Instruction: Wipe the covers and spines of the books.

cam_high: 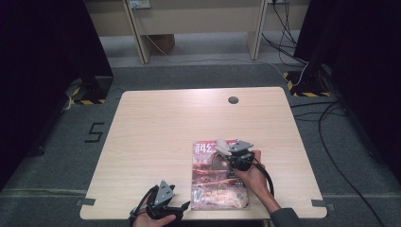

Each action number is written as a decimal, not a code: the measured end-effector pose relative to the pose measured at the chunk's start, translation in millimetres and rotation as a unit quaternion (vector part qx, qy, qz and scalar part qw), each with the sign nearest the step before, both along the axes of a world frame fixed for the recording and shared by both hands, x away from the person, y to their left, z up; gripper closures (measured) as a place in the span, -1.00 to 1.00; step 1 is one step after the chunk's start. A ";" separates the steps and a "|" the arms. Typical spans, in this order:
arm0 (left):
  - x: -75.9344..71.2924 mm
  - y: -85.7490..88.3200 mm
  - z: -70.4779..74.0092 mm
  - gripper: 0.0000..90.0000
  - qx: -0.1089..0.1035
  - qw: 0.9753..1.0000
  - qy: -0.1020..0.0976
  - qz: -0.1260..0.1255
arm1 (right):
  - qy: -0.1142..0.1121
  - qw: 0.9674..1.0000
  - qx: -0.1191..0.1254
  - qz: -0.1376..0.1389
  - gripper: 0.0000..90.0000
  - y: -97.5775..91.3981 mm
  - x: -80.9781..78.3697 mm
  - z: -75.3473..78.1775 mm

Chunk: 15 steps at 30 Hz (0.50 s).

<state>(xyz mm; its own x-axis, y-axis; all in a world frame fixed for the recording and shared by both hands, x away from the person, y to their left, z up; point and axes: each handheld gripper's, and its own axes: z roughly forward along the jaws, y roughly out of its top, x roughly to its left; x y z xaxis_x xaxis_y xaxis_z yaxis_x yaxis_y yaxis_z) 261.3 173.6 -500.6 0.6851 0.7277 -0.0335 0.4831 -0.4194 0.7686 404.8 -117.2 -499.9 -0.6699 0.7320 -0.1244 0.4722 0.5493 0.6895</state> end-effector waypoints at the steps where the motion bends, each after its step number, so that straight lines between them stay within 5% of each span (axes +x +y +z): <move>1: 0.2 1.1 -1.5 -0.55 -0.001 1.000 0.003 0.001 | -0.002 1.000 0.000 0.005 0.71 4.0 0.1 -0.2; 15: 2.0 3.6 -0.9 -0.56 0.009 1.000 0.001 0.003 | 0.006 0.997 0.003 0.082 0.71 68.2 -13.1 -1.3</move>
<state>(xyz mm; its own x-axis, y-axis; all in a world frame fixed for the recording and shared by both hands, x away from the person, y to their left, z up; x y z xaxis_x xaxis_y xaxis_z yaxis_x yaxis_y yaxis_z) 263.3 177.1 -501.5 0.6813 0.7317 -0.0224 0.4873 -0.4305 0.7598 391.8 -49.0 -501.1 -0.7819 0.6134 -0.1114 0.3851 0.6158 0.6874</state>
